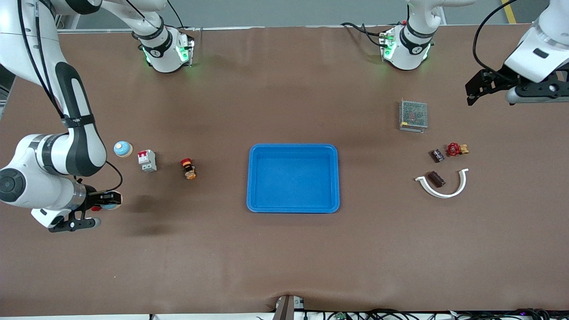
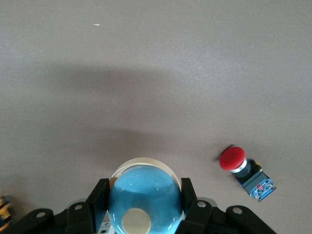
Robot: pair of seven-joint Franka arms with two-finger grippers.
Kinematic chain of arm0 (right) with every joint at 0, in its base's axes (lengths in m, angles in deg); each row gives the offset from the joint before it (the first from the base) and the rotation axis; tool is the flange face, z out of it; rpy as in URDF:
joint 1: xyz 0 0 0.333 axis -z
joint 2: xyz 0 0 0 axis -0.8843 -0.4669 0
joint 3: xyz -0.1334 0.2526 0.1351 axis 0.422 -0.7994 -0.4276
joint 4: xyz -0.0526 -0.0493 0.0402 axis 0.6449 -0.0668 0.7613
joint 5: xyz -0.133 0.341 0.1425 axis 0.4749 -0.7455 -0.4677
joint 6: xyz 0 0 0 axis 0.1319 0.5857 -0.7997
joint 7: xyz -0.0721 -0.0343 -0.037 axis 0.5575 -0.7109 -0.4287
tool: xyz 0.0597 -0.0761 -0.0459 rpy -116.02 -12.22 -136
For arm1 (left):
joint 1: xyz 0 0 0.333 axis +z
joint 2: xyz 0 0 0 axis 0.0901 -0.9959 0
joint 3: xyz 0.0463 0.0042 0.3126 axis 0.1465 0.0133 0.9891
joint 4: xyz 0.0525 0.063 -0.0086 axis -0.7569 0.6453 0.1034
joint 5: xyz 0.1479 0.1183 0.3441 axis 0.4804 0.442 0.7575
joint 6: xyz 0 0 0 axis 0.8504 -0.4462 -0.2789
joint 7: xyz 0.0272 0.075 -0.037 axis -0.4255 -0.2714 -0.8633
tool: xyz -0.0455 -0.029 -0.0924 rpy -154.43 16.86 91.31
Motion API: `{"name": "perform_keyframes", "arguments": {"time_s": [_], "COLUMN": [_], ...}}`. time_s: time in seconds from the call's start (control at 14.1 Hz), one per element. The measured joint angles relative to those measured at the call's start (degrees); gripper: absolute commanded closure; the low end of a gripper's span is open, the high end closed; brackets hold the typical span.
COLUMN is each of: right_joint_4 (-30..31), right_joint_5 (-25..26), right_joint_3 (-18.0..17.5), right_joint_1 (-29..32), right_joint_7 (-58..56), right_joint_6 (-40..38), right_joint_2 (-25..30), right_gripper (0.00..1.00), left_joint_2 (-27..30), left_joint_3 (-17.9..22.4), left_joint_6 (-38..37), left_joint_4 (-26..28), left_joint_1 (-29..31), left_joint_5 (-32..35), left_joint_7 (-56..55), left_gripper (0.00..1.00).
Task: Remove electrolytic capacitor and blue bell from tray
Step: 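Lower the bell beside the first bell and open the right gripper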
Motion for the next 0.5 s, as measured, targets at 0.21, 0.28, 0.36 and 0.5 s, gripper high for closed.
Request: {"name": "perform_keyframes", "arguments": {"time_s": [0.21, 0.28, 0.36, 0.5], "right_joint_4": [10.0, 13.0, 15.4, 19.4], "right_joint_5": [-4.5, -6.4, -8.1, -10.9], "right_joint_3": [0.0, 0.0, 0.0, 0.0], "right_joint_1": [2.6, 3.6, 4.4, 5.4], "right_joint_7": [-5.7, -8.1, -9.9, -11.8], "right_joint_6": [10.1, 12.4, 13.7, 15.6], "right_joint_2": [3.3, 4.3, 5.3, 7.2], "right_gripper": [1.0, 1.0, 1.0, 1.0], "left_joint_2": [0.5, 0.5, 0.5, 0.4], "left_joint_3": [-2.3, -2.7, -2.9, -2.9], "left_joint_6": [0.0, 0.0, 0.0, 0.0], "left_joint_4": [0.2, 0.2, 0.1, 0.1], "left_joint_1": [3.0, 3.2, 3.2, 3.2], "left_joint_5": [-2.1, -2.1, -2.1, -2.2], "left_joint_7": [0.8, 0.8, 0.7, 0.6], "left_gripper": [0.0, 0.0, 0.0, 0.0]}}
